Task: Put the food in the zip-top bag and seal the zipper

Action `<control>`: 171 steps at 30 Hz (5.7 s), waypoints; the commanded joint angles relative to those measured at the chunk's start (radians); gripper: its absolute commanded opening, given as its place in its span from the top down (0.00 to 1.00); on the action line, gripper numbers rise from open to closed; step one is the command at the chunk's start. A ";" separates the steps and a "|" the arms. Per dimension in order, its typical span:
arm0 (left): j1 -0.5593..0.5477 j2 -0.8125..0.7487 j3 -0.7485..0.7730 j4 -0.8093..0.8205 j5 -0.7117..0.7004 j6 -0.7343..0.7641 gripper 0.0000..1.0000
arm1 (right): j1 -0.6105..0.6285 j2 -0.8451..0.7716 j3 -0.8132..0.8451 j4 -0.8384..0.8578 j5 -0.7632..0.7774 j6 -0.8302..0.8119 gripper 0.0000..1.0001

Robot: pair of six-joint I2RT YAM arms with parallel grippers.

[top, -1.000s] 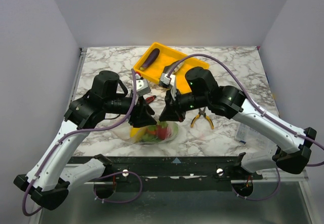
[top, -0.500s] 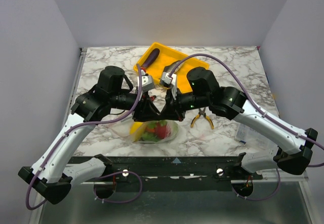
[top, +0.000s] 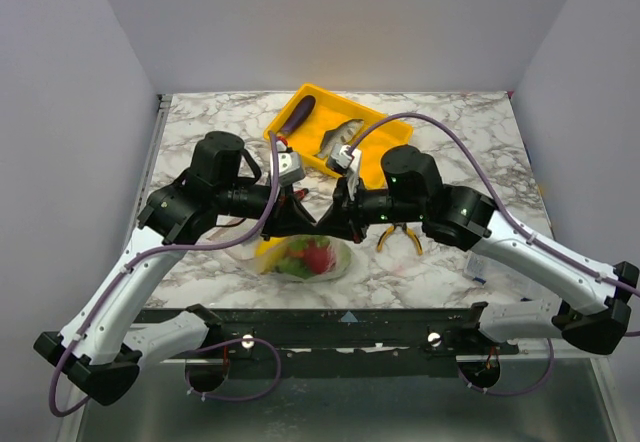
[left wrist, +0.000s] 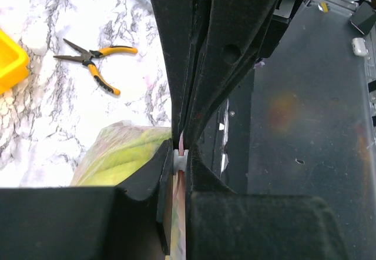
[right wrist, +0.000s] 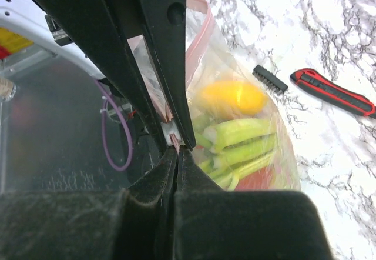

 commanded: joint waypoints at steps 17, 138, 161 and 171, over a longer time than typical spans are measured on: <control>-0.001 -0.082 -0.049 -0.020 0.116 0.044 1.00 | -0.009 -0.185 -0.260 0.322 -0.187 -0.044 1.00; 0.026 -0.126 0.010 -0.153 -0.231 -0.033 1.00 | 0.112 0.091 0.081 -0.066 0.420 -0.106 0.85; 0.026 -0.163 -0.020 -0.097 -0.196 -0.030 1.00 | 0.113 0.284 0.344 -0.329 -0.004 -0.350 0.83; 0.026 -0.175 -0.042 -0.076 -0.261 -0.044 1.00 | 0.120 0.144 0.046 0.055 0.727 -0.076 1.00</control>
